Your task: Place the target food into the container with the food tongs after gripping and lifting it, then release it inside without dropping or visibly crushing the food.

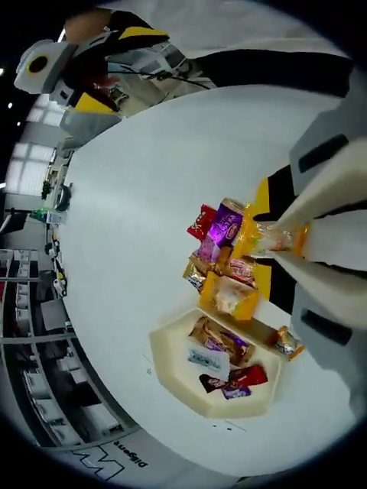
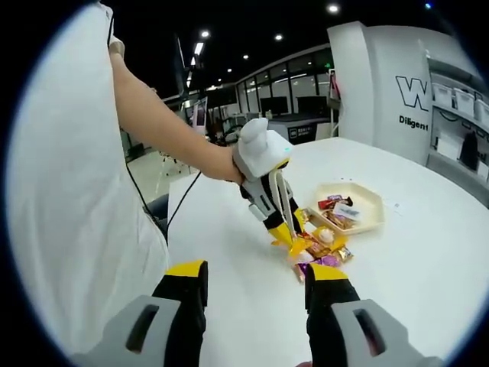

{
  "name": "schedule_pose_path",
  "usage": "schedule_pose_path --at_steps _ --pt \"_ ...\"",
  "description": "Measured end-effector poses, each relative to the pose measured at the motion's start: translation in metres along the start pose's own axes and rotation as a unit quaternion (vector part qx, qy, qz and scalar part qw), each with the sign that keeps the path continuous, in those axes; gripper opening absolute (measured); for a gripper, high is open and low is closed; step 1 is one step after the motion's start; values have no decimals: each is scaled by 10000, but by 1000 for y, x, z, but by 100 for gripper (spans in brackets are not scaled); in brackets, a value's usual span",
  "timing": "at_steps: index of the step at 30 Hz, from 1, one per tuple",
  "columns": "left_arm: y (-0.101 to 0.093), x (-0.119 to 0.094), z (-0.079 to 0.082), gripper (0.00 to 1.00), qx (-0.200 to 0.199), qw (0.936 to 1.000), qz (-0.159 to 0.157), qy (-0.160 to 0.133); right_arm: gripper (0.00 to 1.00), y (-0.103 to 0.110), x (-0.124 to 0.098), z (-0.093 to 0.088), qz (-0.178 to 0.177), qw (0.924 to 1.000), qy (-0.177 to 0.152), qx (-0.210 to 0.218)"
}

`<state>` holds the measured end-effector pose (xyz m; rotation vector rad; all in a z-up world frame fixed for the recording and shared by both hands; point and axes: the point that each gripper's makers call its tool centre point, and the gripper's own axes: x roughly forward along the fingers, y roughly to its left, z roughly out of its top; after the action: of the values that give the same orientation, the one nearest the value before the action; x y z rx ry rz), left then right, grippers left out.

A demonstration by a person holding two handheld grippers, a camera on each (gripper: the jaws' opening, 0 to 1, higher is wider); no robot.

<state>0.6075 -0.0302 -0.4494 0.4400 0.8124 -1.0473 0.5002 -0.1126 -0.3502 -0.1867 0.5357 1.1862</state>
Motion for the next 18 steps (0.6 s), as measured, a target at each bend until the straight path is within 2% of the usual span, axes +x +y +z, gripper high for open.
schedule_pose_path --at_steps 7,18 --pt "18 -17 25 16 -157 9994 96 -282 48 1 2 2 19 10000 -15 -25" --pt "59 -40 66 16 -191 9970 393 -634 48 1 3 2 8 10000 -40 -22"
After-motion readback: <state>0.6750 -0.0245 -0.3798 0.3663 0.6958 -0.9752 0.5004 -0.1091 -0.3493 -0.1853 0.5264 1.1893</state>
